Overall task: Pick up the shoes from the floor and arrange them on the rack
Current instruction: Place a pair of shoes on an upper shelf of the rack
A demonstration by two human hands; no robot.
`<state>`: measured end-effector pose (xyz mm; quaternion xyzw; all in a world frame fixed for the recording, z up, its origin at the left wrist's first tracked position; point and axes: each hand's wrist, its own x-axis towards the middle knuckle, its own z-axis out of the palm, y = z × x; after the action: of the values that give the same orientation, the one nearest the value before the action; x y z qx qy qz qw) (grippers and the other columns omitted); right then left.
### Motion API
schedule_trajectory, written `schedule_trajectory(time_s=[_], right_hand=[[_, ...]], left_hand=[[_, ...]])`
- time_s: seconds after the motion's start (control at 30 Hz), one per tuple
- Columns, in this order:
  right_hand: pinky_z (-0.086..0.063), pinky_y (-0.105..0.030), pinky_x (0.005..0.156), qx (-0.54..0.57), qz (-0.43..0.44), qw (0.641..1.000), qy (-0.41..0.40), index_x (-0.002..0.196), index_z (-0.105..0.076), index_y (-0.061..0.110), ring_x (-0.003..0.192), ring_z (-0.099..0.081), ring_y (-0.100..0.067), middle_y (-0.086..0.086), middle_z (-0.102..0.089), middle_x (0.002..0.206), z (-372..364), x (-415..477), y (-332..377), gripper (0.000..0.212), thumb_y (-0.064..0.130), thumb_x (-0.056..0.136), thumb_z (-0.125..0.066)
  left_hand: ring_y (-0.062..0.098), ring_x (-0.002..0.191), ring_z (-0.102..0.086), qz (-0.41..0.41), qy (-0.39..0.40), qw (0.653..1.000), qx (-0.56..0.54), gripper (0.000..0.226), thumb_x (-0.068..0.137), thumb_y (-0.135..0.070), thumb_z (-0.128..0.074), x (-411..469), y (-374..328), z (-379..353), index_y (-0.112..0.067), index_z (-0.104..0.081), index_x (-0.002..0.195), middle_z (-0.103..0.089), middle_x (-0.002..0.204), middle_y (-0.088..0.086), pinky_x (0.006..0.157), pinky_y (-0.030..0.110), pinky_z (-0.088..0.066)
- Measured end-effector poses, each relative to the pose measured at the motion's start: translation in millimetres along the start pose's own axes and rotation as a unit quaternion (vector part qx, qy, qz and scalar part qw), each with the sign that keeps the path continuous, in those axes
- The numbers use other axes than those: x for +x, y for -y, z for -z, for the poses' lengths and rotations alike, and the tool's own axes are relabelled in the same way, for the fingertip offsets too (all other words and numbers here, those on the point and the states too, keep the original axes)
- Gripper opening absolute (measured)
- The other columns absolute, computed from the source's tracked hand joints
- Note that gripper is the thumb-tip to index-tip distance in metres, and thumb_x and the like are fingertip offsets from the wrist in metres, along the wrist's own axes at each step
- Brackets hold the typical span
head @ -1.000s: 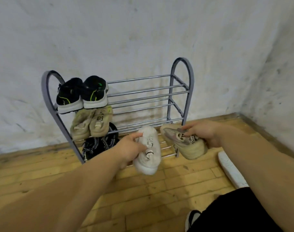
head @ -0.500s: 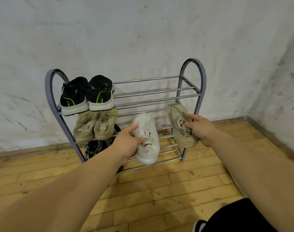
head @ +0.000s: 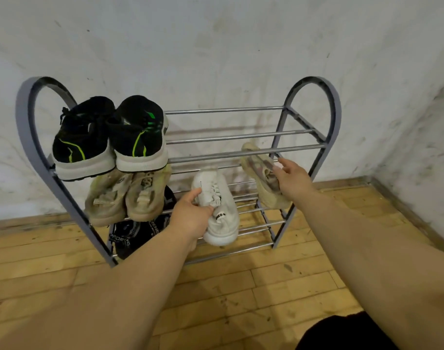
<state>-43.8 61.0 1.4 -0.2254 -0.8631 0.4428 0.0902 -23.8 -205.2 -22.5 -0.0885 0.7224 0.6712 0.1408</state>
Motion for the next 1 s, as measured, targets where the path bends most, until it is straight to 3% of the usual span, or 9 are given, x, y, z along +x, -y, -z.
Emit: schedule_trajectory(time_s=[0.13, 0.2, 0.33, 0.47, 0.67, 0.77, 0.87, 0.93, 1.0], right_hand=[[-0.043, -0.047, 0.112, -0.175, 0.049, 0.98, 0.087, 0.156, -0.035, 0.041, 0.143, -0.044, -0.032, -0.004, -0.042, 0.158, -3, -2, -10, 0.094, 0.08, 0.076, -0.065], [-0.041, -0.051, 0.112, -0.27, 0.06, 0.953, 0.124, 0.16, -0.02, 0.045, 0.144, -0.037, -0.038, -0.007, -0.034, 0.159, -6, -6, -16, 0.104, 0.075, 0.072, -0.068], [-0.046, -0.046, 0.106, -0.297, 0.085, 0.946, 0.102, 0.162, -0.027, 0.034, 0.14, -0.042, -0.037, -0.011, -0.031, 0.158, -10, -8, -21, 0.09, 0.05, 0.086, -0.072], [-0.051, -0.044, 0.101, -0.27, 0.079, 0.958, 0.047, 0.157, -0.037, 0.03, 0.127, -0.052, -0.034, -0.008, -0.042, 0.144, -9, -7, -21, 0.079, 0.048, 0.087, -0.07], [-0.047, -0.046, 0.098, -0.344, 0.101, 0.933, -0.034, 0.143, -0.051, 0.022, 0.12, -0.051, -0.038, -0.012, -0.053, 0.132, -8, -13, -21, 0.06, 0.04, 0.09, -0.071], [-0.045, -0.047, 0.102, -0.359, 0.087, 0.928, -0.05, 0.142, -0.048, 0.023, 0.124, -0.048, -0.039, -0.012, -0.049, 0.137, -3, -21, -21, 0.06, 0.045, 0.091, -0.068], [-0.043, -0.047, 0.107, -0.339, 0.109, 0.934, -0.024, 0.148, -0.047, 0.024, 0.131, -0.045, -0.039, -0.011, -0.045, 0.145, 3, -32, -11, 0.065, 0.047, 0.09, -0.066], [-0.043, -0.04, 0.107, -0.265, 0.111, 0.956, 0.052, 0.152, -0.046, 0.026, 0.138, -0.045, -0.032, -0.007, -0.044, 0.155, 8, -46, 3, 0.067, 0.047, 0.092, -0.067], [-0.045, -0.026, 0.096, -0.183, 0.078, 0.97, 0.141, 0.156, -0.042, 0.029, 0.137, -0.048, -0.021, -0.001, -0.041, 0.162, 15, -67, 20, 0.07, 0.05, 0.094, -0.068]], left_hand=[[0.029, 0.109, -0.067, 0.009, -0.006, 1.0, 0.015, 0.063, 0.095, -0.011, -0.071, 6, 7, 2, -0.029, -0.047, 0.151, -0.063, 0.125, 0.008, 0.098, 0.049, -0.057], [0.029, 0.108, -0.067, 0.011, -0.011, 1.0, 0.019, 0.063, 0.094, -0.012, -0.072, 7, 8, 2, -0.03, -0.048, 0.15, -0.063, 0.125, 0.007, 0.097, 0.05, -0.057], [0.027, 0.107, -0.068, 0.021, -0.007, 1.0, 0.015, 0.063, 0.092, -0.012, -0.072, 6, 9, 2, -0.031, -0.049, 0.148, -0.064, 0.124, 0.003, 0.095, 0.05, -0.058], [0.027, 0.106, -0.07, 0.03, 0.001, 1.0, 0.004, 0.065, 0.09, -0.012, -0.074, 7, 9, 1, -0.034, -0.05, 0.147, -0.067, 0.123, 0.003, 0.094, 0.051, -0.059], [0.028, 0.108, -0.069, 0.036, -0.001, 0.999, 0.0, 0.062, 0.092, -0.012, -0.074, 3, 7, 1, -0.035, -0.05, 0.145, -0.065, 0.124, 0.003, 0.095, 0.051, -0.059], [0.029, 0.106, -0.07, 0.042, 0.006, 0.999, -0.01, 0.062, 0.092, -0.011, -0.073, 0, 3, 2, -0.034, -0.05, 0.145, -0.067, 0.122, 0.005, 0.093, 0.052, -0.059], [0.03, 0.105, -0.07, 0.05, 0.015, 0.998, -0.034, 0.064, 0.093, -0.009, -0.072, -5, -2, 1, -0.032, -0.049, 0.147, -0.068, 0.12, 0.006, 0.093, 0.054, -0.059], [0.031, 0.107, -0.07, 0.055, 0.025, 0.997, -0.049, 0.064, 0.093, -0.008, -0.072, -11, -7, -1, -0.031, -0.048, 0.148, -0.067, 0.123, 0.007, 0.092, 0.054, -0.059], [0.032, 0.108, -0.069, 0.065, 0.036, 0.995, -0.069, 0.061, 0.094, -0.006, -0.072, -22, -14, -5, -0.029, -0.048, 0.146, -0.063, 0.129, 0.009, 0.09, 0.052, -0.06]])
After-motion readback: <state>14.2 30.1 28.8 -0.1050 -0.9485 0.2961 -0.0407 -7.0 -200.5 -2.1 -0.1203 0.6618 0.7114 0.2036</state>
